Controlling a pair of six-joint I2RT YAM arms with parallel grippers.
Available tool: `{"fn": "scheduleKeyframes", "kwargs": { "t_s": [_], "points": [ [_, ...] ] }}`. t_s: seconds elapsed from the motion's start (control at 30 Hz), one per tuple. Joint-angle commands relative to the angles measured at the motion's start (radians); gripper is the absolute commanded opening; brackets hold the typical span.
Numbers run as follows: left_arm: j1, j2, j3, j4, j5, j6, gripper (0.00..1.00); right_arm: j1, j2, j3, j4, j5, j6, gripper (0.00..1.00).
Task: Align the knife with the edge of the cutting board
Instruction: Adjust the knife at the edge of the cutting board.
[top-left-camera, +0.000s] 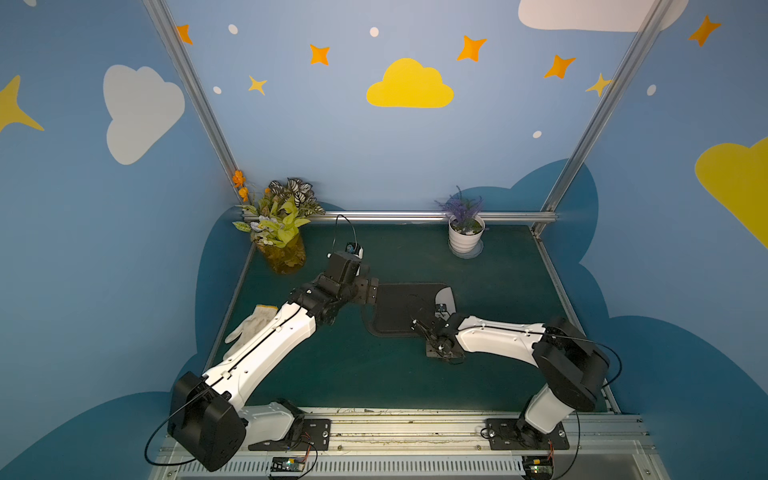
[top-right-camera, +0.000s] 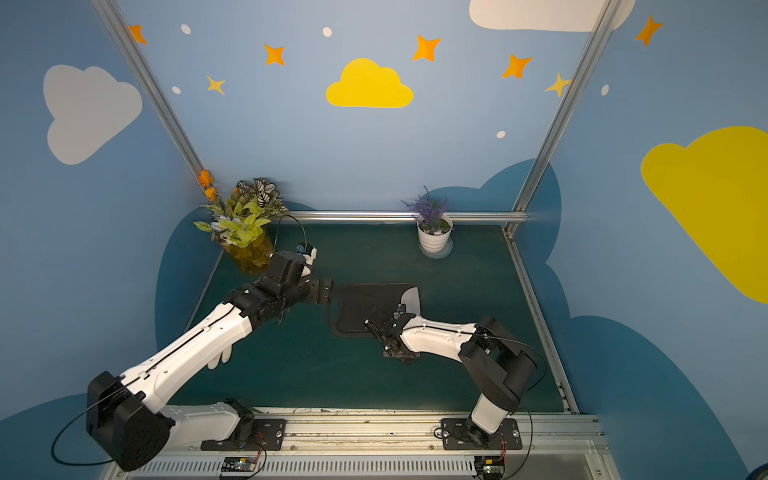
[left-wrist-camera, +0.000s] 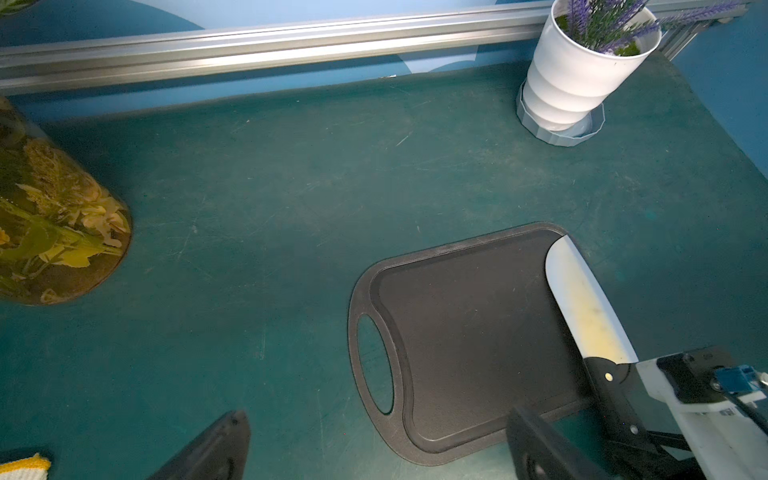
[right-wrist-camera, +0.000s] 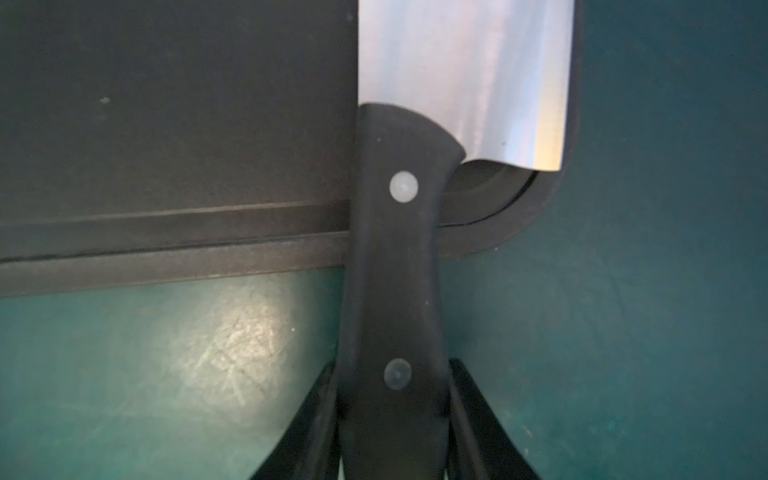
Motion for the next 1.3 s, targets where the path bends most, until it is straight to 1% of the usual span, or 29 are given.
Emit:
{"fn": "scheduleKeyframes", "kwargs": {
  "t_s": [0.0, 0.07, 0.1, 0.27, 0.63, 0.77, 0.97, 1.07, 1.27],
  "points": [
    [-0.001, 0.004, 0.016, -0.011, -0.010, 0.011, 1.00, 0.008, 0.008, -0.006, -0.002, -0.006, 0.011, 0.00],
    [-0.001, 0.005, 0.016, -0.011, -0.011, 0.011, 1.00, 0.008, 0.010, -0.006, -0.001, -0.006, 0.010, 0.00],
    [-0.001, 0.005, 0.017, -0.011, -0.011, 0.010, 1.00, 0.006, 0.011, -0.006, -0.001, -0.005, 0.009, 0.02],
    [-0.002, 0.006, 0.016, -0.012, -0.012, 0.011, 1.00, 0.000, 0.004, -0.014, 0.001, -0.004, 0.008, 0.15],
    [-0.001, 0.007, 0.016, -0.013, -0.013, 0.012, 1.00, -0.005, -0.004, -0.024, 0.009, -0.009, 0.001, 0.24],
    [-0.002, 0.009, 0.016, -0.013, -0.014, 0.011, 1.00, -0.008, -0.007, -0.027, 0.013, -0.010, 0.001, 0.25],
    [-0.002, 0.011, 0.017, -0.013, -0.014, 0.013, 1.00, -0.012, 0.002, -0.030, 0.020, -0.017, -0.004, 0.32],
    [-0.001, 0.011, 0.018, -0.013, -0.013, 0.013, 1.00, -0.015, 0.004, -0.033, 0.026, -0.021, -0.006, 0.33],
    [-0.001, 0.014, 0.018, -0.013, -0.017, 0.014, 1.00, -0.021, -0.003, -0.041, 0.032, -0.024, -0.012, 0.39]
  ]
}}
